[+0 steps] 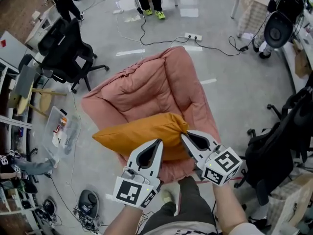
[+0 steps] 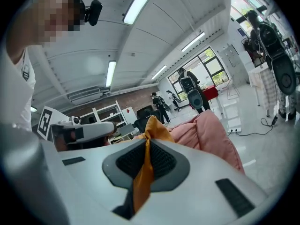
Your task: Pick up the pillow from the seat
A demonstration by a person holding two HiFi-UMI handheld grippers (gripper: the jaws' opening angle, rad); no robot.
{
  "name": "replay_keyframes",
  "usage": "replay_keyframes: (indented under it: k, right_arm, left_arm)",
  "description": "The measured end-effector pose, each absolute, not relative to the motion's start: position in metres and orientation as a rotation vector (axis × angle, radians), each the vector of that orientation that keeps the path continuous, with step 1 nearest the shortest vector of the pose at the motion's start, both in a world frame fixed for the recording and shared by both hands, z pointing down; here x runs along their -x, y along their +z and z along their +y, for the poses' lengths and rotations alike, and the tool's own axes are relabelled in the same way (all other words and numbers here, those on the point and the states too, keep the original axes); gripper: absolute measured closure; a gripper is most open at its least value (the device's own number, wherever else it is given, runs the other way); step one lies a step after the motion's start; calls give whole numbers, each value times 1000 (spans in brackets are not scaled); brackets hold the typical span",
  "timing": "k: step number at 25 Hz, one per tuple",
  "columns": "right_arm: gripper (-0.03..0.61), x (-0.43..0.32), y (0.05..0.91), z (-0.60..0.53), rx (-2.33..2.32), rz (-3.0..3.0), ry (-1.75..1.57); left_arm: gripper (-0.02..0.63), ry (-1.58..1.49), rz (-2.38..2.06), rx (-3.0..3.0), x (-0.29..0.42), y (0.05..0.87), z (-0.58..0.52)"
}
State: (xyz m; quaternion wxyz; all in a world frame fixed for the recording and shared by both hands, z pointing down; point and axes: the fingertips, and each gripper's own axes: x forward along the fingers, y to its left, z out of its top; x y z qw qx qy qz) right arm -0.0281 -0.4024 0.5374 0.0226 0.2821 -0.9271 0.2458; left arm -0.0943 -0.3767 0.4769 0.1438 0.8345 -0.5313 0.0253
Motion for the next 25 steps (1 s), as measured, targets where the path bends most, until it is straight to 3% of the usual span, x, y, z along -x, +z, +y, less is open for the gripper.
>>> replay_keyframes:
  k: [13,25]
  right_arm:
    - [549,54,393,-333,-1014,-2907,506]
    - [549,2,295,-291,-1280,-2892,437]
  left_arm:
    - [604,-120,-1546,-2489,132,374,-283]
    - [604,-242,-1386,-2650,105,292,-229]
